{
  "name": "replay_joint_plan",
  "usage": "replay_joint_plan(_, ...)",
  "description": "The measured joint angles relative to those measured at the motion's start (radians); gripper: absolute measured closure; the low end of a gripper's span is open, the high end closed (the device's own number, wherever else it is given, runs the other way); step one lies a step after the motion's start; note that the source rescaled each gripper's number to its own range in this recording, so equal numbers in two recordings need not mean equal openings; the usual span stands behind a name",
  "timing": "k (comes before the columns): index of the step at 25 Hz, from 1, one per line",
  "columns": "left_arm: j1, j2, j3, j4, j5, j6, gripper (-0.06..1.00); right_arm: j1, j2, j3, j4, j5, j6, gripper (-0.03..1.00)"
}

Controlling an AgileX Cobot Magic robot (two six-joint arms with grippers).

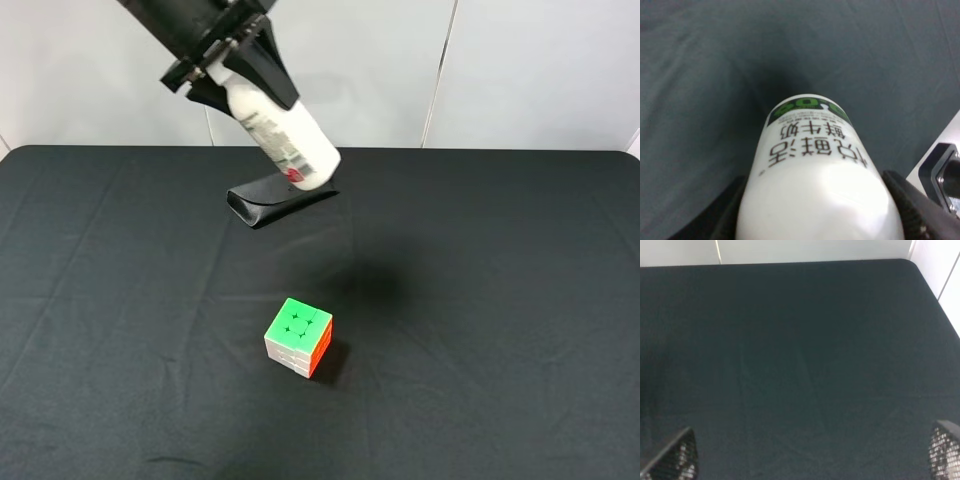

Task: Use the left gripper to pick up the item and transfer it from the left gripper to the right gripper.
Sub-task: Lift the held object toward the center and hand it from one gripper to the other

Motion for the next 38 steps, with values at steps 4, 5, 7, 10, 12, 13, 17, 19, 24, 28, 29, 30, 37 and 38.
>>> replay_joint_plan(4, -0.042, 0.008, 0.008, -0.022, -0.02, 0.019, 0.93, 0.0, 0.0, 0.0, 0.0, 0.0, 0.0, -0.03)
replay_joint_plan(5, -0.046, 0.017, 0.012, -0.045, -0.019, 0.03, 0.93, 0.0, 0.0, 0.0, 0.0, 0.0, 0.0, -0.03)
replay_joint_plan(7, -0.056, 0.04, 0.017, -0.108, -0.01, 0.057, 0.93, 0.0, 0.0, 0.0, 0.0, 0.0, 0.0, -0.03)
replay_joint_plan(10, -0.057, 0.082, 0.018, -0.203, -0.004, 0.104, 0.93, 0.0, 0.0, 0.0, 0.0, 0.0, 0.0, -0.03)
replay_joint_plan(12, -0.057, 0.117, 0.018, -0.292, 0.004, 0.143, 0.93, 0.0, 0.0, 0.0, 0.0, 0.0, 0.0, -0.03)
replay_joint_plan(13, -0.057, 0.128, 0.018, -0.315, 0.009, 0.153, 0.93, 0.0, 0.0, 0.0, 0.001, 0.0, 0.0, -0.03)
replay_joint_plan(17, -0.057, 0.166, 0.018, -0.354, 0.037, 0.168, 0.93, 0.0, 0.0, 0.0, 0.016, 0.0, 0.0, -0.03)
replay_joint_plan(19, -0.057, 0.176, 0.019, -0.355, 0.039, 0.178, 0.93, 0.0, 0.0, 0.0, 0.026, 0.0, -0.001, -0.03)
replay_joint_plan(24, -0.057, 0.177, 0.023, -0.357, 0.04, 0.195, 0.93, 0.0, 0.063, -0.02, 0.068, 0.007, -0.016, -0.03)
replay_joint_plan(28, -0.057, 0.177, 0.023, -0.356, 0.04, 0.2, 0.93, 0.0, 0.238, -0.078, 0.183, -0.006, -0.143, -0.03)
replay_joint_plan(29, -0.057, 0.177, 0.023, -0.356, 0.04, 0.2, 0.93, 0.0, 0.287, -0.09, 0.219, -0.013, -0.199, -0.03)
replay_joint_plan(30, -0.057, 0.177, 0.023, -0.356, 0.04, 0.2, 0.93, 0.0, 0.328, -0.103, 0.253, -0.026, -0.258, -0.03)
replay_joint_plan(37, -0.057, 0.177, 0.023, -0.356, 0.04, 0.2, 0.93, 0.086, 0.582, -0.17, 0.414, -0.125, -0.493, -0.03)
replay_joint_plan(38, -0.057, 0.177, 0.023, -0.356, 0.04, 0.201, 0.93, 0.15, 0.65, -0.196, 0.423, -0.17, -0.544, -0.03)
